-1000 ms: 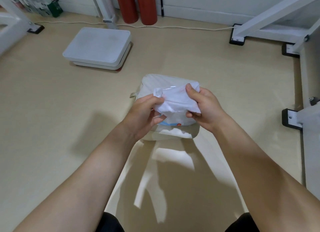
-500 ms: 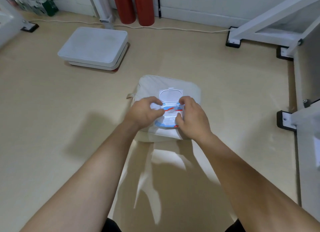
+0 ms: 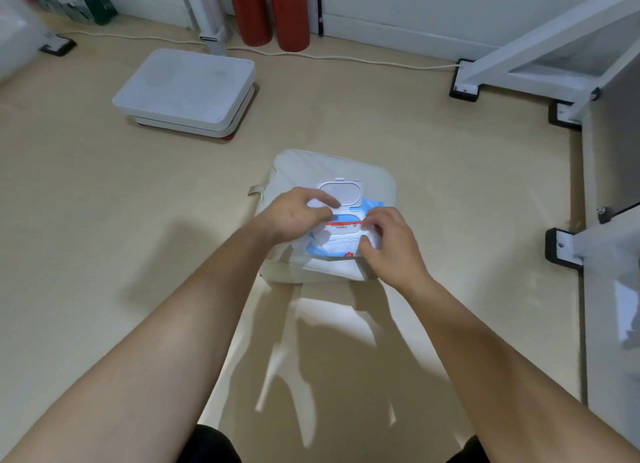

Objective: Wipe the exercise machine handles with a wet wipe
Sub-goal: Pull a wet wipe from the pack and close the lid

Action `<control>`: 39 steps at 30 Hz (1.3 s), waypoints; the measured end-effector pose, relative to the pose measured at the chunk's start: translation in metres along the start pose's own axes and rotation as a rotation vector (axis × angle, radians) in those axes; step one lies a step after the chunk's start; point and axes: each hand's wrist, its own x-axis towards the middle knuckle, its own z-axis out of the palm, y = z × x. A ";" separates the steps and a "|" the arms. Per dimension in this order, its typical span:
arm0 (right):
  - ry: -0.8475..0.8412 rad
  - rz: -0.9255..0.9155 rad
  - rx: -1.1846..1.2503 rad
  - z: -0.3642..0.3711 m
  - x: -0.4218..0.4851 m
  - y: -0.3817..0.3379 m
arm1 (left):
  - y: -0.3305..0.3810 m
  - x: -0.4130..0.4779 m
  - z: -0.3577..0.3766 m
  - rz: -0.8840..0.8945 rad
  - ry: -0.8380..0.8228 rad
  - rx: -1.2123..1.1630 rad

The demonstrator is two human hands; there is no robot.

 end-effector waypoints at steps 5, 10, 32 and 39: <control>-0.043 -0.047 -0.205 -0.008 0.008 -0.017 | -0.009 -0.018 0.011 -0.085 0.011 0.028; -0.335 0.011 -0.360 -0.010 0.045 -0.034 | -0.008 -0.033 -0.004 -0.148 -0.171 -0.046; -0.180 0.056 -0.411 -0.009 -0.024 -0.061 | 0.005 -0.152 -0.027 -0.497 -0.065 -0.992; -0.221 0.594 0.692 -0.117 -0.200 -0.208 | 0.101 -0.290 -0.033 -0.549 -0.204 -1.220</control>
